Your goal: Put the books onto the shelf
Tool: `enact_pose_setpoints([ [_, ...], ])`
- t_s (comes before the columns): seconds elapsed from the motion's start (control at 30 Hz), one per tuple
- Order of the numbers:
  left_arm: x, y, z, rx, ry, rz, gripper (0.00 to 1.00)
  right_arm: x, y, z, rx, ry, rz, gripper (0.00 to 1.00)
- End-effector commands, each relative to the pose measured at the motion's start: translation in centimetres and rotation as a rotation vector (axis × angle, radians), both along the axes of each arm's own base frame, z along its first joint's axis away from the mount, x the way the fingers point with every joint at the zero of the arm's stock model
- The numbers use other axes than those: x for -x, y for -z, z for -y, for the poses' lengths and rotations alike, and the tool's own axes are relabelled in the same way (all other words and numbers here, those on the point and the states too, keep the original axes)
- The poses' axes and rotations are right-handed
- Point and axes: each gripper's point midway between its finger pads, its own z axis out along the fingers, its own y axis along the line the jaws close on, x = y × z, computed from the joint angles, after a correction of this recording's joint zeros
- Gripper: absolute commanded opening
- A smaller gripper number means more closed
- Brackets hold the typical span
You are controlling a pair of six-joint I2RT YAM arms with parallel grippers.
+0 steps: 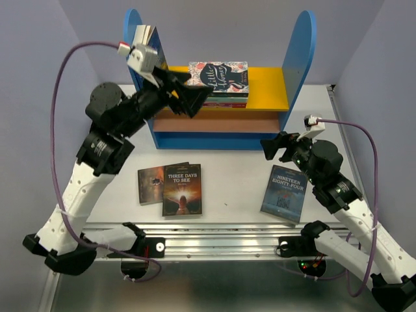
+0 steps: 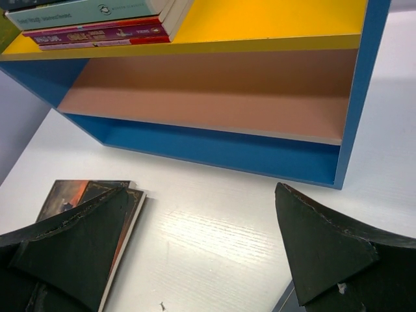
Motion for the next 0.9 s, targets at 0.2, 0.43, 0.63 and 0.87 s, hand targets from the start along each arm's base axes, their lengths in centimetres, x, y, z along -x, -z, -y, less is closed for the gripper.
enact_pose_setpoints([
  [0.2, 6.9, 15.0, 1.3, 0.014, 0.203, -0.206, 0.99, -0.6, -1.0, 1.6, 0.015, 0.083, 0.046, 1.0],
  [0.43, 5.9, 26.3, -0.9, -0.056, 0.017, -0.558, 0.99, -0.8, 0.5, 0.4, 0.034, 0.031, -0.023, 1.0],
  [0.63, 2.2, 38.5, -7.1, -0.191, -0.56, -0.984, 0.99, -1.7, 5.3, -2.9, 0.062, -0.101, -0.176, 1.0],
  [0.87, 2.8, 41.8, -10.5, -0.148, -0.771, -1.062, 0.99, -0.9, 10.1, -6.5, 0.056, -0.178, -0.254, 1.0],
])
